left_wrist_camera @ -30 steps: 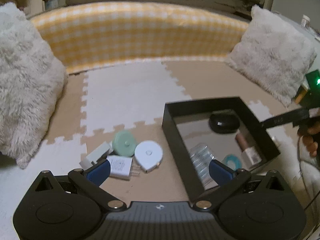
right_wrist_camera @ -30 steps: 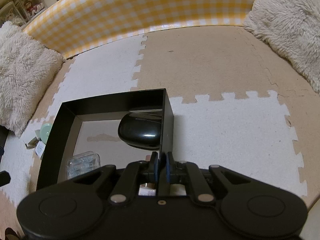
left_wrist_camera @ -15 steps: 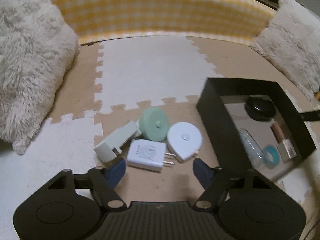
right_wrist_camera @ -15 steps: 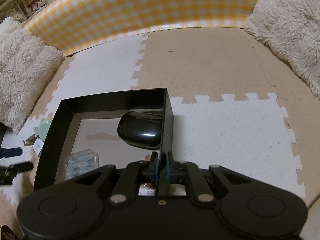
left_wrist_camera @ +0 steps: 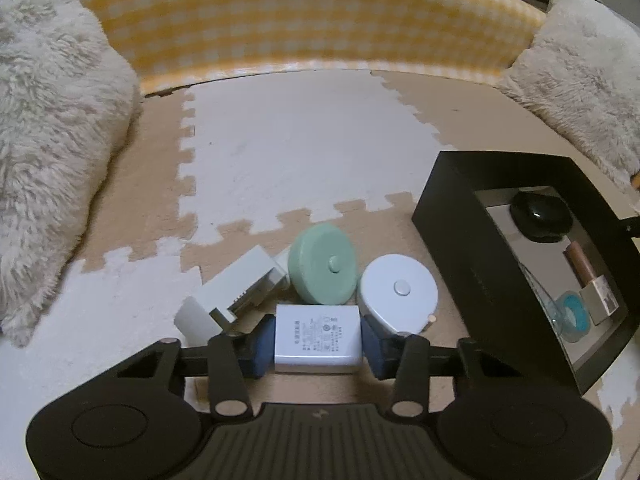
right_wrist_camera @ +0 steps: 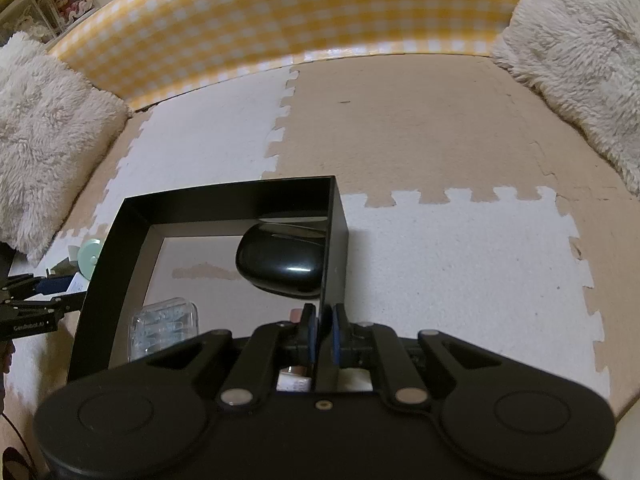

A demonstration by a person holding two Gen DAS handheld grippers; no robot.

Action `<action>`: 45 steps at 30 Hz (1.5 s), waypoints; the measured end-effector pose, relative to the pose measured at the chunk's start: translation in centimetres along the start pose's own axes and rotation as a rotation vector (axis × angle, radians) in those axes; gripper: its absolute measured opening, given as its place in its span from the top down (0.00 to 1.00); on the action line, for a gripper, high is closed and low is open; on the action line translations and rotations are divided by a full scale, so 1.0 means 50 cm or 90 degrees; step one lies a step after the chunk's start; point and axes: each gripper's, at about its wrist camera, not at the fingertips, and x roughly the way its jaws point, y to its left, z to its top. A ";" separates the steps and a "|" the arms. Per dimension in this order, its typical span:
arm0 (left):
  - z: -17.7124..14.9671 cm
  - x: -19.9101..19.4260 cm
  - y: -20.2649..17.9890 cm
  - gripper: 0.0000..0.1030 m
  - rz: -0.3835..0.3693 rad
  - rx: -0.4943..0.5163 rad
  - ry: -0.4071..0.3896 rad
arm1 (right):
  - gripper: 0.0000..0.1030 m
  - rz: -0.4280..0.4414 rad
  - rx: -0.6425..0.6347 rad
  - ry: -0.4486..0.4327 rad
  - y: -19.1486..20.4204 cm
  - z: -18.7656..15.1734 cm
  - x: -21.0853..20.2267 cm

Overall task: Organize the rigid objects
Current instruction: 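Carry the white charger into the black box and release it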

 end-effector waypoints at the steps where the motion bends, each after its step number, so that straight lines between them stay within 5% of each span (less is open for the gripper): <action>1: 0.000 -0.001 -0.001 0.55 0.000 -0.001 0.004 | 0.91 0.000 0.000 0.000 0.000 0.000 0.000; 8: 0.003 -0.028 -0.006 0.55 0.002 -0.062 0.009 | 0.91 -0.001 0.000 0.000 0.000 0.000 0.000; 15: 0.038 -0.111 -0.056 0.55 -0.064 -0.089 -0.081 | 0.91 -0.002 -0.002 0.000 0.000 0.000 0.000; 20: 0.056 -0.131 -0.121 0.55 -0.129 -0.113 -0.101 | 0.92 -0.002 0.000 0.001 0.000 -0.001 0.001; 26: 0.065 -0.094 -0.209 0.55 -0.172 -0.100 -0.082 | 0.91 -0.002 0.000 0.001 0.000 -0.001 0.001; 40: 0.052 0.017 -0.308 0.55 -0.180 -0.139 -0.072 | 0.92 -0.003 -0.001 0.001 0.002 -0.001 0.001; 45: 0.043 0.039 -0.323 0.55 -0.156 -0.105 -0.065 | 0.91 -0.003 -0.002 0.001 0.003 -0.001 0.002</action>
